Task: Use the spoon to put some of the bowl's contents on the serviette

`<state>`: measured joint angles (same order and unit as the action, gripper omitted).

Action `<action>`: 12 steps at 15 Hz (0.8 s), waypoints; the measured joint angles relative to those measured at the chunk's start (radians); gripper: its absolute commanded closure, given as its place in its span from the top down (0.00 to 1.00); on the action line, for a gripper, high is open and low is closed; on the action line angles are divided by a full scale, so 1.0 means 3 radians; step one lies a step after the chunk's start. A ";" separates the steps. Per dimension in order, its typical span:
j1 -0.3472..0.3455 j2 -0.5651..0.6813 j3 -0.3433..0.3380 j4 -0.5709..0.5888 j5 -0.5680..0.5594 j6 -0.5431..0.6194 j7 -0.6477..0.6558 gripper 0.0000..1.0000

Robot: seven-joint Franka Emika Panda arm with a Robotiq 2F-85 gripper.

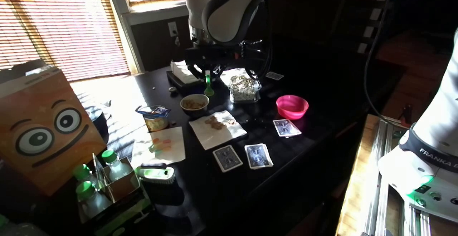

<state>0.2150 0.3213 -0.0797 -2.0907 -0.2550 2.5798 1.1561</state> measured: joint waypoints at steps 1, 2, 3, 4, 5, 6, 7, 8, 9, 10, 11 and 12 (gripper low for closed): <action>0.0003 -0.0028 0.0009 -0.0020 -0.0004 0.0074 -0.0012 0.04; 0.0009 -0.0060 0.0017 -0.0047 -0.0006 0.0145 -0.0024 0.04; 0.0016 -0.0091 0.0024 -0.0084 -0.0006 0.0219 -0.0038 0.04; 0.0026 -0.0118 0.0025 -0.0128 -0.0013 0.0299 -0.0051 0.04; 0.0036 -0.0146 0.0025 -0.0180 -0.0052 0.0396 -0.0076 0.04; 0.0043 -0.0166 0.0025 -0.0237 -0.0108 0.0500 -0.0106 0.04; 0.0046 -0.0181 0.0025 -0.0299 -0.0166 0.0626 -0.0153 0.04; 0.0048 -0.0192 0.0023 -0.0364 -0.0224 0.0757 -0.0201 0.04; 0.0049 -0.0197 0.0017 -0.0427 -0.0284 0.0889 -0.0242 0.04; 0.0048 -0.0199 0.0014 -0.0491 -0.0353 0.1039 -0.0288 0.04; 0.0046 -0.0199 0.0011 -0.0556 -0.0427 0.1203 -0.0338 0.04; 0.0043 -0.0198 0.0011 -0.0621 -0.0479 0.1375 -0.0398 0.04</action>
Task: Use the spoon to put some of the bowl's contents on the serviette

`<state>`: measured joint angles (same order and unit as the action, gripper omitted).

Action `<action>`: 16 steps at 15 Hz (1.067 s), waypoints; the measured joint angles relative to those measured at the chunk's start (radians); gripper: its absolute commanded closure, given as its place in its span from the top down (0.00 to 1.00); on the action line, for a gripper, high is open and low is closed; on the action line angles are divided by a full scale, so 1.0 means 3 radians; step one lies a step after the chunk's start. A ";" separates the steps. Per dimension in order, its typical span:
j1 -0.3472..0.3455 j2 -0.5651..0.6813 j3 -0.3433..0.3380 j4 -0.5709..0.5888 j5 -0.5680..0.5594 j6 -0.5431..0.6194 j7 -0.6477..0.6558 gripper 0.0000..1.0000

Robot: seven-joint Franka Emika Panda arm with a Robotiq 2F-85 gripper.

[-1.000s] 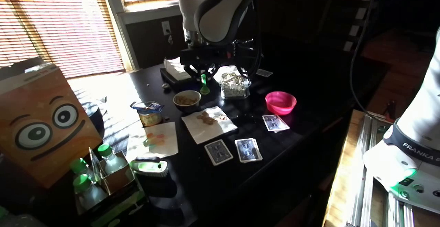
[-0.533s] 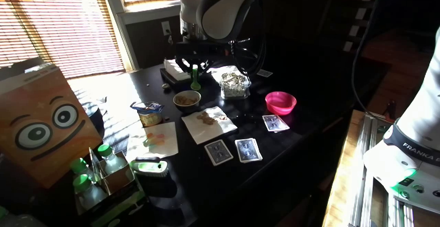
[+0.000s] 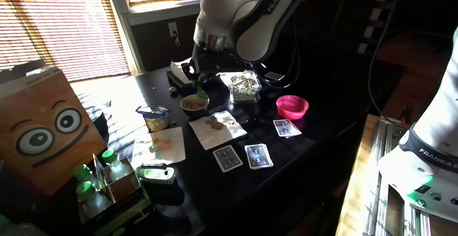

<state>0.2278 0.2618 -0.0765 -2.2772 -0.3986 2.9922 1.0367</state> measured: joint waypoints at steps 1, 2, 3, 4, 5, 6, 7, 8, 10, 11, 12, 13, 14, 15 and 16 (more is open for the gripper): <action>-0.0007 0.0001 0.0003 -0.0067 -0.0028 0.0177 -0.0081 0.04; -0.0025 0.0004 0.0017 -0.0135 -0.0032 0.0351 -0.0174 0.04; -0.0061 0.0010 0.0050 -0.0200 -0.0032 0.0513 -0.0281 0.04; -0.0115 0.0023 0.0101 -0.0259 -0.0033 0.0664 -0.0388 0.04; -0.0183 0.0043 0.0166 -0.0316 -0.0039 0.0807 -0.0502 0.04; -0.0261 0.0071 0.0236 -0.0367 -0.0060 0.0925 -0.0604 0.04; -0.0330 0.0104 0.0307 -0.0412 0.0009 0.1022 -0.0801 0.04; -0.0394 0.0141 0.0378 -0.0451 0.0121 0.1107 -0.1058 0.04; -0.0544 0.0230 0.0489 -0.0479 -0.0015 0.1284 -0.1225 0.04; -0.0623 0.0273 0.0532 -0.0484 -0.0103 0.1380 -0.1269 0.04; -0.0697 0.0310 0.0566 -0.0487 -0.0190 0.1467 -0.1301 0.04; -0.0773 0.0345 0.0602 -0.0488 -0.0282 0.1559 -0.1328 0.04; -0.0845 0.0374 0.0635 -0.0488 -0.0374 0.1640 -0.1347 0.04; -0.0916 0.0400 0.0663 -0.0488 -0.0477 0.1722 -0.1364 0.04; -0.0978 0.0426 0.0684 -0.0488 -0.0574 0.1809 -0.1381 0.04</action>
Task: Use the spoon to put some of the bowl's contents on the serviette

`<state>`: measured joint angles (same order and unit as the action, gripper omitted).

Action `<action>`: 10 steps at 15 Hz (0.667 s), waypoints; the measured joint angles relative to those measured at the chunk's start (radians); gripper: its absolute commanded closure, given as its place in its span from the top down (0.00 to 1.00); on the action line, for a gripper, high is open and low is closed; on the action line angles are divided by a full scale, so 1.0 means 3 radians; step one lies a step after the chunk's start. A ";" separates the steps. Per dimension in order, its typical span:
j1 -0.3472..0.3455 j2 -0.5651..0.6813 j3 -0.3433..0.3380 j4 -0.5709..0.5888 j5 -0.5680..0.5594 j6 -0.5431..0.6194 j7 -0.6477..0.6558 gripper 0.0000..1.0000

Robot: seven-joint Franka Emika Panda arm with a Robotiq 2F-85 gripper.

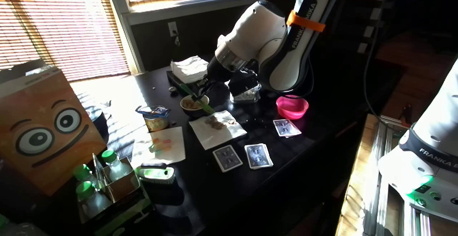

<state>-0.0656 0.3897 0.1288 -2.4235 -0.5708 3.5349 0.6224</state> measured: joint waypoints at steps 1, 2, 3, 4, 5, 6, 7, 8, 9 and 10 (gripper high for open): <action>-0.0056 0.0025 0.0013 0.0000 -0.0096 0.0086 -0.0012 0.04; -0.0107 0.0050 0.0021 0.0001 -0.0196 0.0175 -0.0022 0.04; -0.0156 0.0080 0.0026 0.0001 -0.0299 0.0268 -0.0029 0.04; -0.0200 0.0111 0.0030 0.0004 -0.0398 0.0355 -0.0031 0.04; -0.0245 0.0143 0.0033 0.0008 -0.0498 0.0438 -0.0032 0.04; -0.0288 0.0180 0.0039 0.0016 -0.0595 0.0515 -0.0032 0.04; -0.0329 0.0216 0.0045 0.0027 -0.0689 0.0584 -0.0032 0.04; -0.0369 0.0255 0.0053 0.0039 -0.0780 0.0666 -0.0032 0.04; -0.0405 0.0295 0.0056 0.0056 -0.0868 0.0749 -0.0032 0.04; -0.0437 0.0336 0.0059 0.0077 -0.0952 0.0831 -0.0032 0.04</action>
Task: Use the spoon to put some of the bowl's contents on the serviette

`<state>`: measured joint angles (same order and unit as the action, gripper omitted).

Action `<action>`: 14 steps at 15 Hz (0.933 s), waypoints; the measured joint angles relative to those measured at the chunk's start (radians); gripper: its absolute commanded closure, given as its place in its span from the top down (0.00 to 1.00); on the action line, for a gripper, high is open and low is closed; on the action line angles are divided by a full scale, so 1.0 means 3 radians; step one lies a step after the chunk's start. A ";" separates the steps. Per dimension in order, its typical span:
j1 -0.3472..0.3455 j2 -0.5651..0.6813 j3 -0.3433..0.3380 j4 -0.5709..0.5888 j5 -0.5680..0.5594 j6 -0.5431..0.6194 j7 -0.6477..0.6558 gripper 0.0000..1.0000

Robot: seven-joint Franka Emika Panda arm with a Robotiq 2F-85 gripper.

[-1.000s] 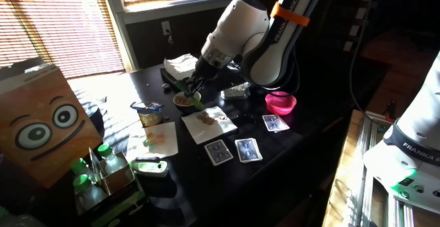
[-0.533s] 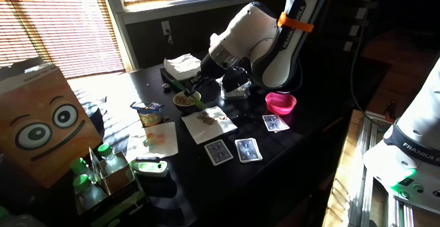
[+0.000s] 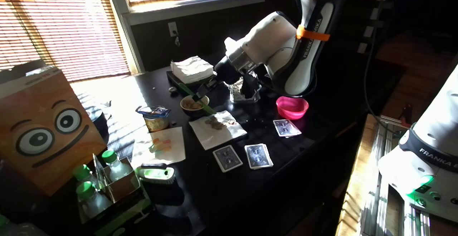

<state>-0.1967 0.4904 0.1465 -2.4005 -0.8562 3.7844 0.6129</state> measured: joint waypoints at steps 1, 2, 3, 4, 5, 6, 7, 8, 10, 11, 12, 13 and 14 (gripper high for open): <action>-0.0031 0.0042 0.0002 0.0021 -0.0076 0.0087 0.0000 0.04; -0.0063 0.0084 0.0005 0.0046 -0.0149 0.0178 0.0001 0.04; -0.0092 0.0128 0.0008 0.0072 -0.0219 0.0266 0.0001 0.04; -0.0118 0.0171 0.0008 0.0100 -0.0278 0.0347 0.0002 0.04; -0.0140 0.0213 0.0008 0.0131 -0.0336 0.0415 0.0003 0.04; -0.0160 0.0255 0.0009 0.0164 -0.0393 0.0486 0.0004 0.04; -0.0176 0.0298 0.0009 0.0196 -0.0436 0.0554 0.0004 0.04; -0.0189 0.0339 0.0009 0.0231 -0.0480 0.0625 0.0004 0.04; -0.0205 0.0419 0.0009 0.0300 -0.0542 0.0768 0.0004 0.04; -0.0209 0.0457 0.0009 0.0334 -0.0571 0.0833 0.0004 0.04; -0.0211 0.0496 0.0009 0.0369 -0.0608 0.0900 0.0004 0.04; -0.0212 0.0533 0.0008 0.0401 -0.0637 0.0957 0.0004 0.04; -0.0212 0.0570 0.0007 0.0433 -0.0662 0.1005 0.0004 0.04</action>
<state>-0.2603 0.6614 0.1488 -2.2707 -1.0548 4.0859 0.6141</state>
